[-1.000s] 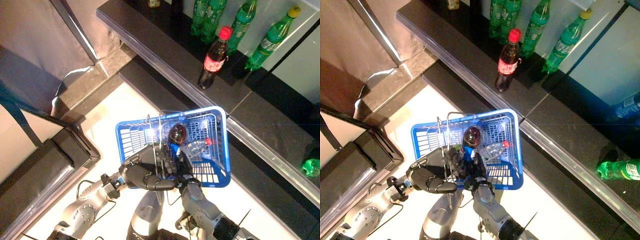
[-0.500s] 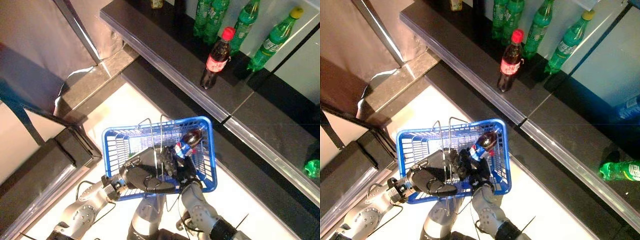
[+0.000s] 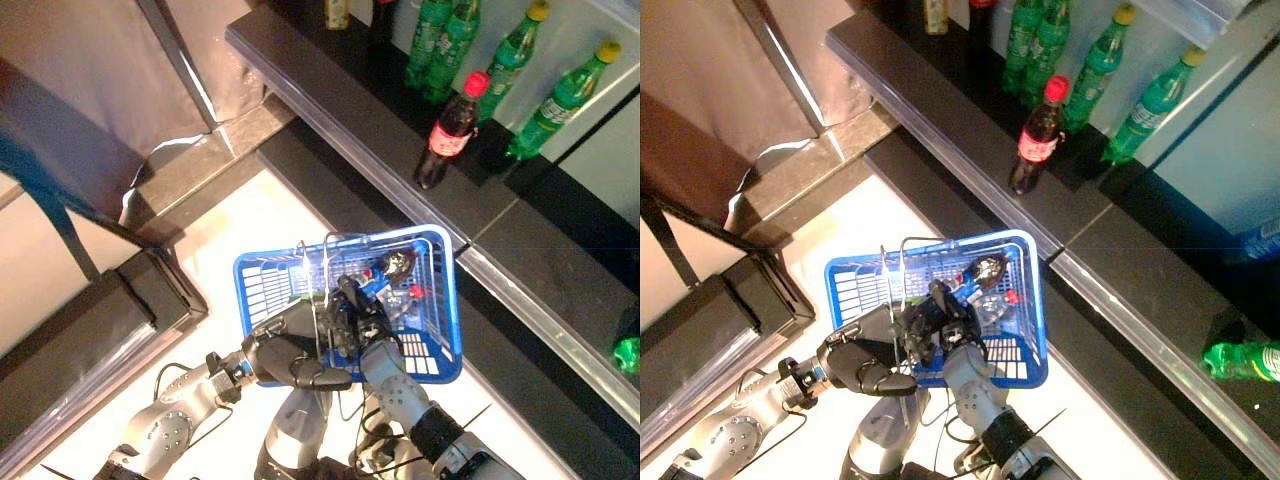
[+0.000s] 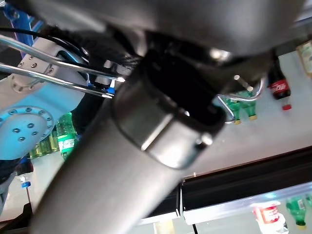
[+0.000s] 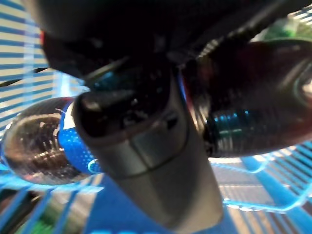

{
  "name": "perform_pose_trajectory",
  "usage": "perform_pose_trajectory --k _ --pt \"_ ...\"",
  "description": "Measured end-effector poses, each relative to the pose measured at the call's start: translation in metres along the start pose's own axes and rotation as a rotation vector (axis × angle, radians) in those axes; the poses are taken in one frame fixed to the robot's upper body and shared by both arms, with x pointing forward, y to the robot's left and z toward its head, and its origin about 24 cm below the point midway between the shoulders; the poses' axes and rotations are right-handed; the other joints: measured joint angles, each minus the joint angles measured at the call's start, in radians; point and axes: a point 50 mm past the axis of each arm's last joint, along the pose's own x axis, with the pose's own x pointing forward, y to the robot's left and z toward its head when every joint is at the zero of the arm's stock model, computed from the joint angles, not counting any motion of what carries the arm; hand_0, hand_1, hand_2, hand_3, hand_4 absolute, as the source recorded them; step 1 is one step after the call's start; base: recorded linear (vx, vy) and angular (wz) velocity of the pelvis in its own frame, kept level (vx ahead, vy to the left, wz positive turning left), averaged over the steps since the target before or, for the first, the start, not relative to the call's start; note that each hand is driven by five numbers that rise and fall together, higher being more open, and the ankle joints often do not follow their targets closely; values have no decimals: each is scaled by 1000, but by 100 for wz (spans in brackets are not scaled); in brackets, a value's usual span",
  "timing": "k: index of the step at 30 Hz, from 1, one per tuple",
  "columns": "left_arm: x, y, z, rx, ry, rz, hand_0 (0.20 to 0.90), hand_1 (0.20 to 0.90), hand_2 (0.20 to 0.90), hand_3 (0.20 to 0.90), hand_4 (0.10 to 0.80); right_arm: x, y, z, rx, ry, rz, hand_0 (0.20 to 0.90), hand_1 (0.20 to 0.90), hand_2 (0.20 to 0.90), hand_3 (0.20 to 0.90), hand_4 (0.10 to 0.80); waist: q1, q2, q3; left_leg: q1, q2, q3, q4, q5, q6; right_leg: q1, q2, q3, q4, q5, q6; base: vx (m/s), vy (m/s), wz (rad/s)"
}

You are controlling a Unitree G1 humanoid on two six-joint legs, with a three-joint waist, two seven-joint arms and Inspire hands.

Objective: Pick up the drink and place into the basket.

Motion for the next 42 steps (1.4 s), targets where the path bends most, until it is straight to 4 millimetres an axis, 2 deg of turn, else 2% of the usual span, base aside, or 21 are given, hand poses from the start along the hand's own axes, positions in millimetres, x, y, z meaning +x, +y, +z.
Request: perform_pose_trajectory --k 12,20,21,22,24,29,35,39,42 --pt "-1 0 -1 -9 17 1 300 300 300 200 100 4 -25 -29 76 182 -77 300 300 300 200 100 10 0 0 0 -5 -1 10 -3 4 2 -6 0 5 -2 2 6 -1 0" --pt "-4 1 0 3 47 8 300 300 300 200 100 11 -31 -23 98 169 -89 307 307 307 208 108 11 3 -2 -14 -9 -4 13 -3 5 -12 -10 -1 17 -4 -1 0 0 0" --pt "-4 1 0 3 50 8 300 300 300 200 100 11 -31 -23 99 169 -89 342 342 342 249 149 11 3 -2 -15 -9 -5 13 -3 5 -13 -10 -1 17 -4 -1 0 0 0" --pt "-4 2 0 1 55 9 300 300 300 200 100 12 -31 -22 102 163 -90 582 582 582 529 429 12 3 -2 -15 -10 -6 13 -3 5 -13 -11 -2 17 -4 0 4 -31 1" --pt "-4 1 -1 -1 57 8 300 300 300 200 100 13 -30 -20 107 156 -89 900 900 900 900 800 12 3 -2 -16 -10 -7 14 -3 5 -13 -10 -3 16 -2 4 6 -38 1" --pt "-4 2 -1 1 59 9 300 300 300 200 100 17 -26 -15 109 148 -55 900 900 900 900 800 11 3 -2 -19 -9 -9 18 -2 5 -12 -8 -6 14 -2 5 0 -7 0" --pt "-2 4 6 24 72 10 300 300 300 200 100 22 -7 -4 188 118 0 900 900 900 900 800 13 3 -2 -32 -11 -15 30 -5 5 -15 -7 -14 13 -2 5 2 -11 3" --pt "-2 4 7 27 77 8 300 300 300 200 100 24 -8 6 222 73 -5 900 900 900 900 800 13 3 -2 -32 -11 -17 31 -5 5 -15 -7 -15 13 -1 5 0 0 0" --pt "-1 4 7 25 77 7 300 300 300 200 100 24 -9 6 224 68 -9 900 900 900 900 800 12 2 -2 -33 -11 -18 31 -5 5 -15 -7 -16 13 -1 5 0 0 0"
